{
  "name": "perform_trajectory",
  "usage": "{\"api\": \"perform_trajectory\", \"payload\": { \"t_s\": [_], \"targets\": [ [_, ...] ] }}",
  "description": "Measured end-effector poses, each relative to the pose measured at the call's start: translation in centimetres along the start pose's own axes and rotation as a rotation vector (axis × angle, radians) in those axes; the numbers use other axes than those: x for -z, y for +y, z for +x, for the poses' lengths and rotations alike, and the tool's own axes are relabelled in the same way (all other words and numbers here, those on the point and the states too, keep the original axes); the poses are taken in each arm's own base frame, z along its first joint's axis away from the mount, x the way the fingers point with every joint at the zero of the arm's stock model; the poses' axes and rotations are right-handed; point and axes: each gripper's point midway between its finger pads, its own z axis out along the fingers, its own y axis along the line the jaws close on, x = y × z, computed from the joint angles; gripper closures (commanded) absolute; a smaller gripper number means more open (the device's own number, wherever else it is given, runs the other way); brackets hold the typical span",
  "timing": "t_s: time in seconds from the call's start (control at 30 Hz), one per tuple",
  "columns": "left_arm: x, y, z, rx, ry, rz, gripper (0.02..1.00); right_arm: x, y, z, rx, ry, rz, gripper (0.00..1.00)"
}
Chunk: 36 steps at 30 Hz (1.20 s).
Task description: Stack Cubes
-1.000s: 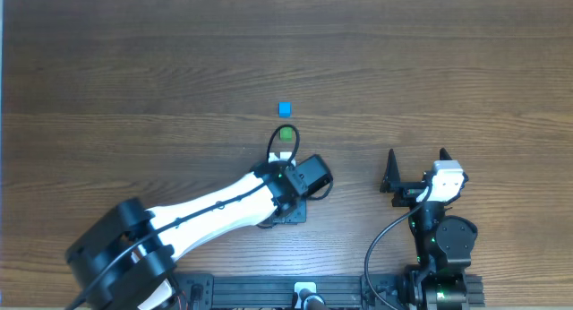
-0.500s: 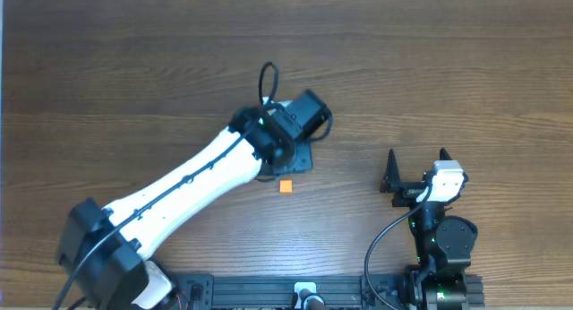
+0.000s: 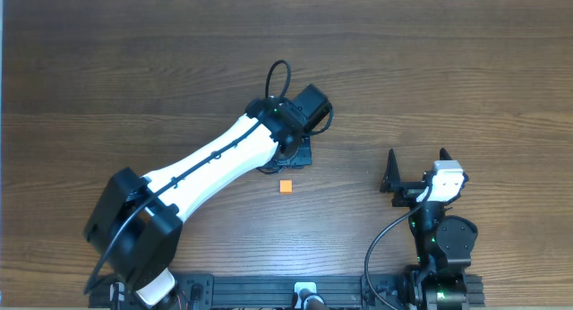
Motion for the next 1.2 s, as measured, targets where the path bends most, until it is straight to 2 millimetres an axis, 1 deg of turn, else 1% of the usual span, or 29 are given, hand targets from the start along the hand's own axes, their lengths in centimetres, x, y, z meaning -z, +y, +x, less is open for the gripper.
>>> {"api": "perform_trajectory", "payload": {
  "t_s": [0.23, 0.43, 0.63, 0.97, 1.2],
  "targets": [
    [-0.3, 0.5, -0.4, 0.01, -0.002, -0.015, 0.978, 0.0, 0.0, 0.0, 0.0, 0.0, 0.0, 0.009],
    [-1.5, 1.1, -0.7, 0.021, 0.012, -0.045, 0.978, 0.0, 0.0, 0.0, 0.0, 0.0, 0.0, 0.007],
    [-2.5, 1.0, -0.7, 0.021, 0.021, -0.055, 0.976, 0.0, 0.0, 0.0, 0.0, 0.0, 0.0, 0.007],
    [-2.7, 0.5, -1.1, 0.019, 0.004, -0.037, 0.978, 0.0, 0.0, 0.0, 0.0, 0.0, 0.0, 0.009],
    [-3.5, 0.6, -1.0, 0.017, 0.017, -0.051, 0.978, 0.0, 0.0, 0.0, 0.0, 0.0, 0.0, 0.007]
  ]
}}
